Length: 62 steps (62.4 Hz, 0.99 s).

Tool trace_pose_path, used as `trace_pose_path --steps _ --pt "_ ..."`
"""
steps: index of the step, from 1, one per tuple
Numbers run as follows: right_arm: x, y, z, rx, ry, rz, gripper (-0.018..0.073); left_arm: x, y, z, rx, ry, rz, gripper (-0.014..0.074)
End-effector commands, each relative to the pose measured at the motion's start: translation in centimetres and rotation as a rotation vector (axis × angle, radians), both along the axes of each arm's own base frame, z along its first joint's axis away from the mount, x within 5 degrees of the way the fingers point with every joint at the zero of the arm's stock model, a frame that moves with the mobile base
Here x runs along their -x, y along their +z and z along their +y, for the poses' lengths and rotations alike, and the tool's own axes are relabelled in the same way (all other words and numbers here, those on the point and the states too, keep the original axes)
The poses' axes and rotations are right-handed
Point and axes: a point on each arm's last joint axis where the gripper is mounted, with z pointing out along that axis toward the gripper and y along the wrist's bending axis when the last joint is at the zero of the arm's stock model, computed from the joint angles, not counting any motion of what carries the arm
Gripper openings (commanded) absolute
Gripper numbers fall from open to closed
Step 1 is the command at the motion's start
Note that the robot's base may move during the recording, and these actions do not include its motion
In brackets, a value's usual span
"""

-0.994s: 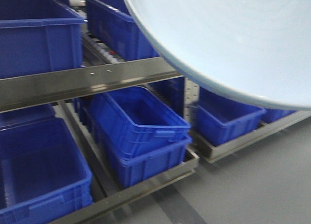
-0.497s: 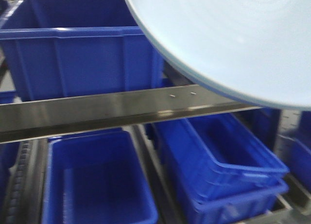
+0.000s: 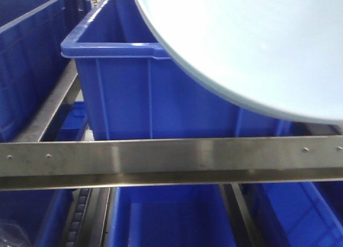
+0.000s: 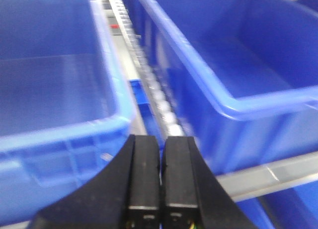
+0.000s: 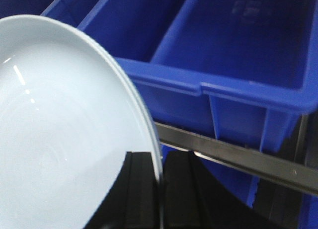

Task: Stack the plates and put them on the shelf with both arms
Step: 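Lower the held plate stack into the blue bin on the shelf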

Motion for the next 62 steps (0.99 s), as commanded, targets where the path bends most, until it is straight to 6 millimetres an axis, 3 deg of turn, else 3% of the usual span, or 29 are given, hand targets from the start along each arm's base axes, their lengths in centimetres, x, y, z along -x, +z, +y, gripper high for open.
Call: trace_pose_path --steps 1,62 --pt "-0.15 1.63 -0.15 -0.058 -0.033 -0.088 0.0056 -0.17 1.86 0.06 0.037 0.012 -0.115 0.0084" --pt "-0.15 1.63 -0.15 -0.058 -0.033 -0.088 0.0056 -0.17 1.86 0.06 0.037 0.012 -0.115 0.0084"
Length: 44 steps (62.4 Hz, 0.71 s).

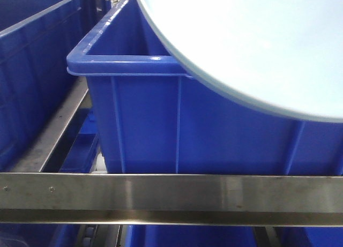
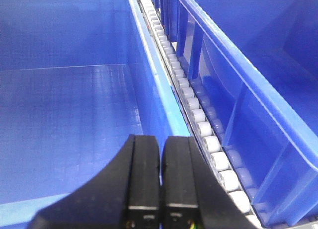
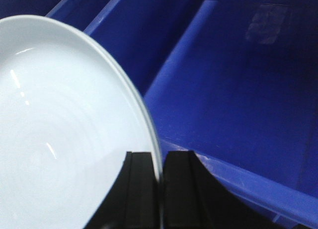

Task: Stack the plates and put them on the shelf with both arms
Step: 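Lower the held plate stack into the blue bin on the shelf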

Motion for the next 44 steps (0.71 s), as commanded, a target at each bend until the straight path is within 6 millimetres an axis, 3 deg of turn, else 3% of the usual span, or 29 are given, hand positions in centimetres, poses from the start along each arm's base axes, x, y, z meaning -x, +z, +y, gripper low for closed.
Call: trace_pose_path --steps 1,44 --pt "-0.15 1.63 -0.15 -0.058 -0.033 -0.088 0.0056 -0.17 1.86 0.06 0.037 0.012 -0.115 0.0084" --pt "-0.35 2.44 -0.38 -0.080 -0.066 -0.147 0.0056 -0.17 1.86 0.06 0.037 0.012 -0.115 0.0084"
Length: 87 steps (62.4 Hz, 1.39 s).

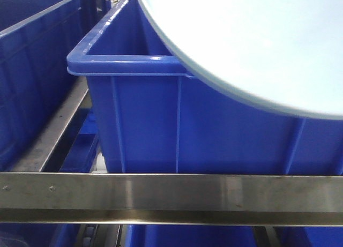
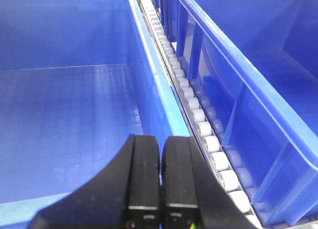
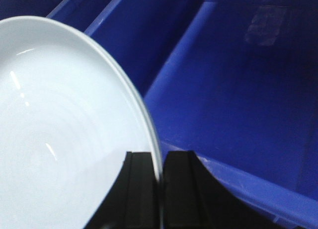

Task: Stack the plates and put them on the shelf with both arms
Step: 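Lower the held plate stack into the blue bin on the shelf, then open the right gripper and withdraw it from the bin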

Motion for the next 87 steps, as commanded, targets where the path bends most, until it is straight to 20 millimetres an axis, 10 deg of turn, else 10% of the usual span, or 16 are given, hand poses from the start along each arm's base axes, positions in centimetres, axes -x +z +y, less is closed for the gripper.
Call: trace_pose_path --steps 1,16,37,63,87 --pt "-0.3 2.5 -0.4 -0.079 -0.062 -0.145 0.0056 -0.2 1.9 0.1 0.037 0.012 -0.115 0.0084" --pt "-1.7 6.8 0.0 -0.105 -0.069 -0.225 0.0056 -0.2 1.9 0.1 0.037 0.012 -0.115 0.0084" --pt "-10.0 9.6 2.2 0.019 -0.068 -0.177 0.0056 -0.2 1.9 0.1 0.037 0.012 -0.115 0.0084" --pt "-20.8 3.5 4.8 0.207 -0.066 -0.005 0.0056 -0.2 1.9 0.1 0.037 0.012 -0.115 0.0084" --pt "-24.2 -1.8 5.7 0.275 -0.049 0.125 0.0059 -0.2 1.9 0.1 0.037 0.012 -0.115 0.0084"
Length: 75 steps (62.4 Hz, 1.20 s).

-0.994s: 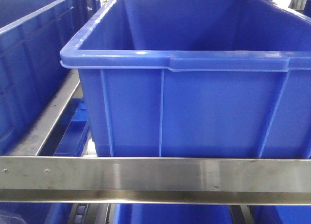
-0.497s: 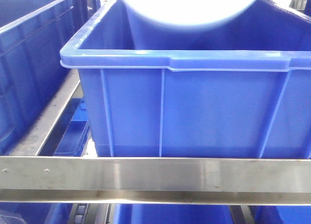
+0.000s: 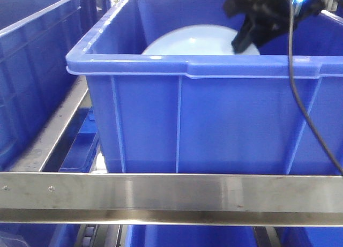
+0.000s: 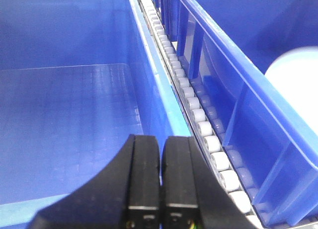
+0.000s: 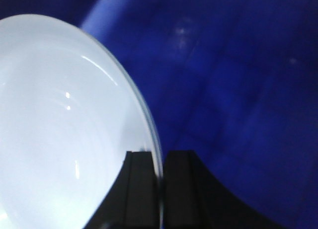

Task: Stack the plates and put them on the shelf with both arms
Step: 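Open the right gripper and withdraw it from the bin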

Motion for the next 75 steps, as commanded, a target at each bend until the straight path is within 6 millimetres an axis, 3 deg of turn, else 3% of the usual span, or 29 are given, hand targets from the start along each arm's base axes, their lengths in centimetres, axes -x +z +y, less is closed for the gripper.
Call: trace_pose_path --steps 1,10,24,31,39,48,59,68,75 --pt "-0.3 3.1 -0.1 -0.037 -0.021 -0.143 0.0059 -0.2 1.9 0.1 0.037 0.012 -0.115 0.0084" --pt "-0.3 2.8 -0.1 -0.028 -0.014 -0.126 0.0104 -0.2 1.9 0.1 0.037 0.012 -0.115 0.0084" --pt "-0.3 2.7 0.0 -0.021 -0.009 -0.115 0.0445 -0.2 1.9 0.1 0.037 0.012 -0.115 0.0084" --pt "-0.1 2.8 -0.1 -0.020 -0.004 -0.107 0.0514 -0.2 1.9 0.1 0.037 0.012 -0.115 0.0084" --pt "0.7 4.0 -0.2 -0.026 0.001 -0.123 0.0506 -0.2 1.9 0.1 0.037 0.012 -0.115 0.0084" --pt "2.7 7.1 -0.7 -0.046 0.013 -0.181 0.0487 -0.2 1.9 0.1 0.037 0.012 -0.115 0.0084" --pt "6.9 11.4 -1.8 -0.072 0.034 -0.259 0.0300 -0.2 1.9 0.1 0.037 0.012 -0.115 0.0084" --pt "11.5 14.8 -2.9 -0.091 0.058 -0.328 0.0052 -0.2 1.9 0.1 0.037 0.012 -0.115 0.0084" --pt "14.9 15.7 -3.9 -0.106 0.060 -0.385 0.0055 -0.2 1.9 0.1 0.037 0.012 -0.115 0.0084"
